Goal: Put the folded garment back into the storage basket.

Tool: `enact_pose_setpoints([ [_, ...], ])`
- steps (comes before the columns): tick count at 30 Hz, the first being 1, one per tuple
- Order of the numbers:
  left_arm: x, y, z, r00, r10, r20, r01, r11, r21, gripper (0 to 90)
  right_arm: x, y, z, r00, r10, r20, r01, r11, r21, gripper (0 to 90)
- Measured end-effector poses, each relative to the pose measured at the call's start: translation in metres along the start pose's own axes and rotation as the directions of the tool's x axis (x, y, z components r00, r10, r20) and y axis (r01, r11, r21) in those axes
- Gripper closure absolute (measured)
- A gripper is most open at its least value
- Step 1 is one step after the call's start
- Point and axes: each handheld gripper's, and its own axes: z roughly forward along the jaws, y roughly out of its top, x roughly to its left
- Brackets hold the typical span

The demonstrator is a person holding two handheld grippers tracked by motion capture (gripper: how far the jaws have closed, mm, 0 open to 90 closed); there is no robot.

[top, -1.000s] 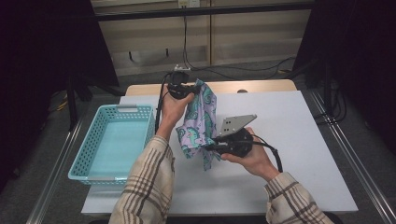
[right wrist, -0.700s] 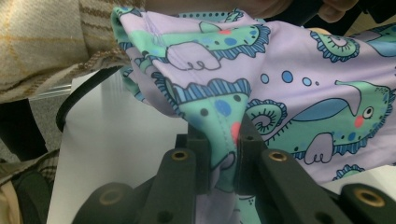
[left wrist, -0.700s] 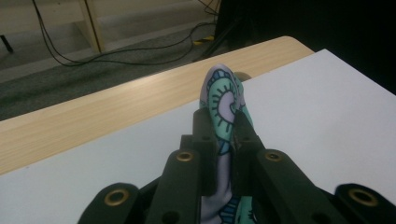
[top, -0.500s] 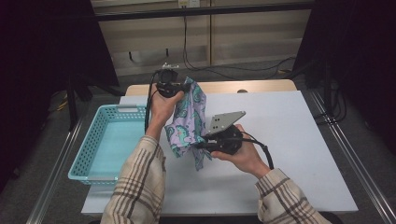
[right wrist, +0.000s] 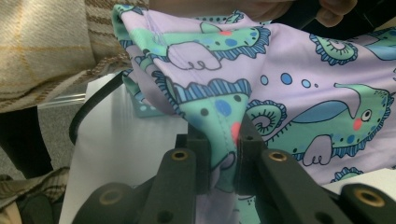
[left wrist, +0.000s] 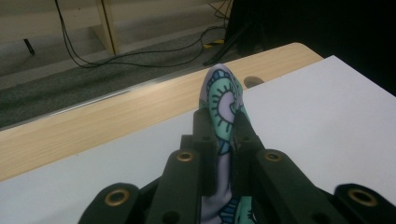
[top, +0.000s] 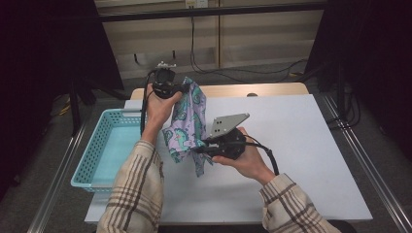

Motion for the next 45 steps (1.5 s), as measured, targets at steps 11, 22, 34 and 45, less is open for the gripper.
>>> enact_pose_setpoints([
  [11, 0.016, 0.003, -0.030, 0.9995, -0.002, -0.031, 0.002, 1.0000, 0.001, 84.0, 0.008, 0.020, 0.013, 0.9996, -0.017, -0.023, 0.016, 1.000, -0.020, 81.1],
  [22, 0.040, 0.000, -0.053, 0.9976, -0.031, -0.061, 0.030, 0.9994, -0.015, 84.0, 0.011, 0.039, 0.032, 0.9980, -0.037, -0.050, 0.036, 0.999, -0.038, 81.2],
  [34, 0.060, -0.002, -0.069, 0.9957, -0.039, -0.084, 0.037, 0.9991, -0.020, 84.1, 0.014, 0.057, 0.053, 0.9955, -0.047, -0.082, 0.042, 0.997, -0.059, 81.2],
  [45, 0.079, -0.005, -0.083, 0.9935, -0.042, -0.105, 0.042, 0.9991, -0.002, 84.1, 0.016, 0.065, 0.074, 0.9934, -0.040, -0.107, 0.033, 0.997, -0.068, 81.2],
])
